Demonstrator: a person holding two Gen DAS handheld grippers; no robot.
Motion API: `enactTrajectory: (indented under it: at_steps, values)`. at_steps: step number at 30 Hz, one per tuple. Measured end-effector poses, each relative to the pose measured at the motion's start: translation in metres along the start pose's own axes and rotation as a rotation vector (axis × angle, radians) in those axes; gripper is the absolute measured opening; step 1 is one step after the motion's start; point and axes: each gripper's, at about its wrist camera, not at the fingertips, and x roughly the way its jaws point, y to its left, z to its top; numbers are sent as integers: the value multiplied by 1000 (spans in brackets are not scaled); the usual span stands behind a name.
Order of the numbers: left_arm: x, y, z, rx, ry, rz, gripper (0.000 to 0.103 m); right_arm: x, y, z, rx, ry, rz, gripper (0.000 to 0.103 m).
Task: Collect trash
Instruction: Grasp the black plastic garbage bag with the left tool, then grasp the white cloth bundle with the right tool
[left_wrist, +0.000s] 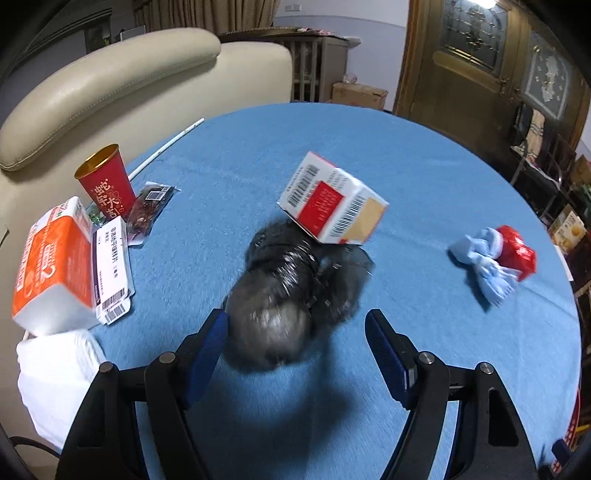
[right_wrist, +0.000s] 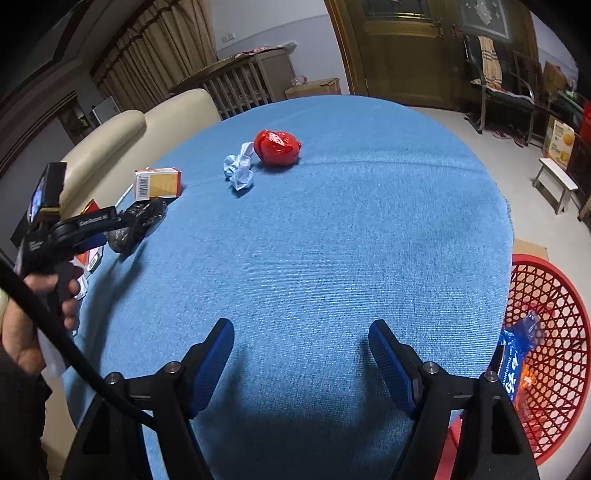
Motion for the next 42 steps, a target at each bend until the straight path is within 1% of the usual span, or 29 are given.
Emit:
enactTrajectory:
  at_steps: [4, 5, 6, 7, 9, 13, 15, 18, 21, 24, 27, 29, 30, 32, 34, 35, 37, 38, 40, 42]
  values:
    - [21, 7, 2, -23, 46, 9, 77, 1, -2, 3, 7, 0, 3, 78]
    - [24, 10, 1, -31, 48, 1, 74, 2, -2, 4, 7, 0, 3, 78]
    - [25, 12, 0, -37, 45, -10, 46, 3, -1, 5, 5, 0, 2, 78]
    - [28, 15, -2, -36, 60, -10, 33, 3, 0, 6, 3, 0, 1, 78]
    - [27, 22, -5, -58, 53, -40, 31, 5, 3, 8, -8, 1, -1, 78]
    - [13, 29, -23, -61, 33, -50, 29, 13, 12, 18, -39, 1, -6, 78]
    - [5, 29, -34, -48, 25, -59, 29, 19, 18, 30, -55, -8, -4, 78]
    - [-11, 26, -50, -36, 13, -73, 29, 34, 30, 52, -89, -24, 14, 78]
    - [-21, 23, -62, -28, 11, -86, 29, 55, 46, 78, -137, -34, 57, 78]
    - [-27, 20, -73, -19, 11, -92, 29, 80, 62, 103, -178, -22, 71, 78]
    - [-29, 23, -78, -30, 15, -98, 29, 101, 76, 125, -214, -21, 34, 78]
    - [-28, 25, -79, -31, 19, -96, 29, 116, 83, 139, -225, -11, 23, 77]
    - [-28, 26, -81, -34, 20, -94, 29, 121, 86, 143, -233, -6, 19, 76]
    - [-30, 27, -83, -41, 22, -97, 29, 134, 92, 151, -249, 9, 4, 65]
    - [-32, 28, -83, -48, 21, -102, 29, 147, 98, 155, -271, 30, -25, 42]
    - [-33, 28, -84, -48, 20, -102, 29, 156, 100, 156, -281, 47, -39, 41]
    - [-36, 27, -85, -47, 20, -103, 29, 164, 104, 158, -287, 50, -53, 41]
    - [-36, 27, -86, -47, 22, -101, 29, 168, 105, 159, -288, 54, -51, 40]
    - [-36, 29, -87, -47, 22, -98, 29, 172, 106, 159, -276, 66, -31, 31]
    - [-38, 29, -88, -48, 19, -93, 29, 169, 104, 156, -259, 64, -7, 27]
